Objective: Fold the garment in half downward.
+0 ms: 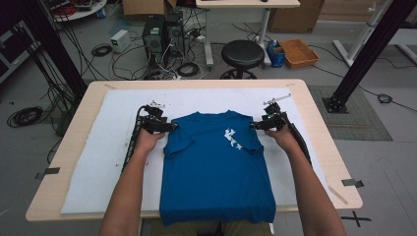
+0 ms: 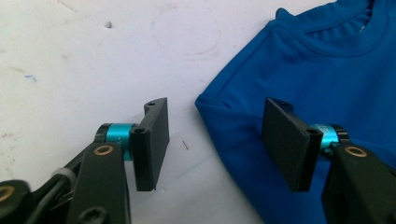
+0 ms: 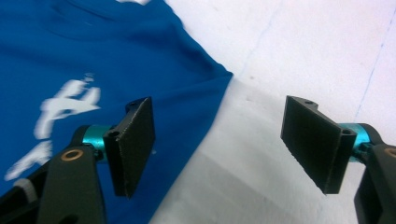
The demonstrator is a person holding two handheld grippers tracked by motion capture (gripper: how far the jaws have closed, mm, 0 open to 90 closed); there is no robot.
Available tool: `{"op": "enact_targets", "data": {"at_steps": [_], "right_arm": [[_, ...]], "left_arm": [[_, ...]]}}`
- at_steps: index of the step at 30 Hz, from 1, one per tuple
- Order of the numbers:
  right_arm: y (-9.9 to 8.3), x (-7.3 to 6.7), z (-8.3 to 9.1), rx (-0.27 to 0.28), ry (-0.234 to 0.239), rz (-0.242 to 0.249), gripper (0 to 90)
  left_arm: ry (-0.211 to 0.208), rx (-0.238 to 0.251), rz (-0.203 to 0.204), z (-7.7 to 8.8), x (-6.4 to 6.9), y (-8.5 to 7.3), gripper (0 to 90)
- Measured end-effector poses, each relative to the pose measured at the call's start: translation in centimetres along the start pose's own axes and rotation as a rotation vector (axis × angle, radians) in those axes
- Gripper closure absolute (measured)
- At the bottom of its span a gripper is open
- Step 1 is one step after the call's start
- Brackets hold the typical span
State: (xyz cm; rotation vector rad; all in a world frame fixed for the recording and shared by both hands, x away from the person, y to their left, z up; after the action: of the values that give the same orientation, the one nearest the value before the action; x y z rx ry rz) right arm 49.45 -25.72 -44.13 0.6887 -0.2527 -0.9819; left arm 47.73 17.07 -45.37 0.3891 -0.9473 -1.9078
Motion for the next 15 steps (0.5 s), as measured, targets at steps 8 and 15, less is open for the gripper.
{"op": "enact_targets", "data": {"at_steps": [8, 15], "right_arm": [[0.7, -0.6, -1.1, 0.011, -0.035, 0.093, 66.4], [0.8, -1.7, 0.0, 0.022, 0.011, 0.179, 88.5]], "left_arm": [[0.018, 0.002, -0.076, -0.3, 1.2, 0.1, 86.0], [-0.102, 0.136, 0.001, 1.8, 0.8, 0.7, 86.8]]}}
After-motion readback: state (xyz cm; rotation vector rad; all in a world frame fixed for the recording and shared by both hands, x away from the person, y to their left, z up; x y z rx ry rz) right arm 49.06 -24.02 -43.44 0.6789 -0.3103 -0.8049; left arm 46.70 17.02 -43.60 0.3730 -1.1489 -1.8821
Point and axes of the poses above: each handheld gripper's, and its own axes: z roughly backward along the jaws, y roughly out of its top, x roughly to its right, the point moved 1 cm from there along -z, roughly forward along the jaws
